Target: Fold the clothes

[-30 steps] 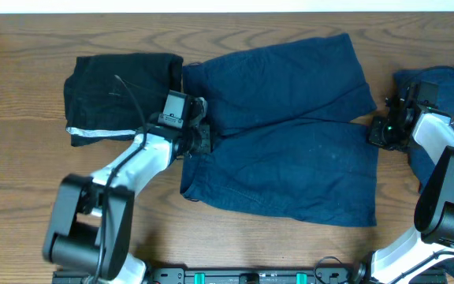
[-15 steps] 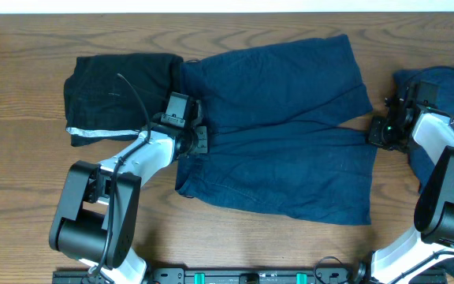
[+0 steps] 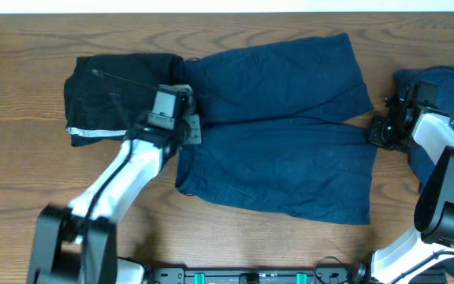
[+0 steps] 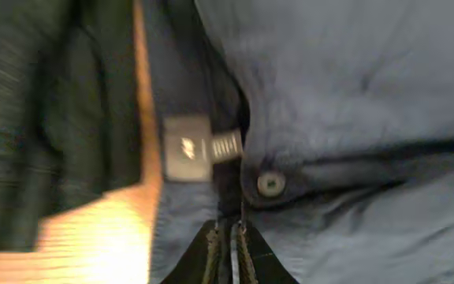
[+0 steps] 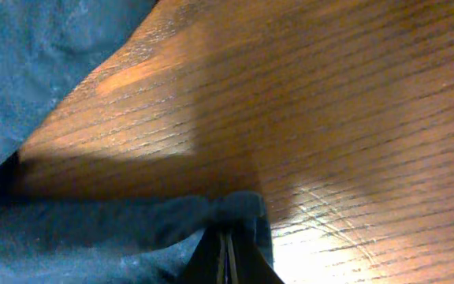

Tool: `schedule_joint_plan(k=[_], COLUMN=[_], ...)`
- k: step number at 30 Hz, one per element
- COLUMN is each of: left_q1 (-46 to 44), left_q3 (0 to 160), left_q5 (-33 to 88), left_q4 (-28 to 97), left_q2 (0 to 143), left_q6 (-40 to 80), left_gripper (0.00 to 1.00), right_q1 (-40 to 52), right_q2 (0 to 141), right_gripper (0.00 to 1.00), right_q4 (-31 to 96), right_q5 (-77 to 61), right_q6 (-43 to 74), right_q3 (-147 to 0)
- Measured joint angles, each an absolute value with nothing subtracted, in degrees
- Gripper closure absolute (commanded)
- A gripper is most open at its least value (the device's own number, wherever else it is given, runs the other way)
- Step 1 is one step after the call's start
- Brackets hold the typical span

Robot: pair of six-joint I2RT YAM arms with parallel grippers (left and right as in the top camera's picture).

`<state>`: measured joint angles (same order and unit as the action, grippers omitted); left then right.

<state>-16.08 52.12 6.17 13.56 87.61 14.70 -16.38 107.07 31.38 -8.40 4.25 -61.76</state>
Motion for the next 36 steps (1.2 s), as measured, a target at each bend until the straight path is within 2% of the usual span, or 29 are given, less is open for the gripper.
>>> schedule_joint_plan(k=[3,5,7,9,10,12,17,23,28,36], left_q1=[-15.7,-15.7,-15.8,-15.8,-15.8,-15.7,-17.3,-21.2,-21.0,-19.1], left_q3=[52.1,52.1,52.1,52.1,52.1,52.1,52.2,52.2,52.2,52.2], left_q5=[5.5,5.3,5.2,5.3,5.9,8.4,18.0,23.3,23.2,16.7], left_q4=[16.0,18.5,19.8,20.2,20.2,19.6,13.6,6.7,3.6,3.1], left_q2=[84.4,82.8,81.4,80.2,79.7,79.6,83.1,95.7,103.0,104.2], left_q6=[14.7,14.5,14.4,14.5,14.5,14.7,14.5,14.9,15.0,15.0], left_gripper=[0.87,0.79,0.78,0.80,0.87,0.91,0.92,0.92,0.92,0.92], right_q1=[-16.4,-16.3,-16.3,-16.3,-16.3,-16.3,-16.3,-16.3,-16.3,-16.4], right_q2=[107.0,106.8,106.7,106.5,106.4,106.3,106.2,106.1,106.1,106.1], right_gripper=[0.69,0.62,0.52,0.49,0.48,0.47,0.46,0.46,0.46,0.45], right_q4=[31.2,31.4,31.8,32.1,32.2,32.4,32.8,32.8,33.1,33.4], right_q5=[-9.5,-10.1,-10.2,-10.1,-10.0,-9.8,-9.8,-9.8,-9.8,-8.9], right_q6=[4.6,4.4,4.6,4.4,4.5,4.5,4.5,4.5,4.5,4.5], right_q3=[-61.8,-61.8,-62.0,-62.1,-62.1,-62.1,-62.1,-62.1,-62.1,-62.1])
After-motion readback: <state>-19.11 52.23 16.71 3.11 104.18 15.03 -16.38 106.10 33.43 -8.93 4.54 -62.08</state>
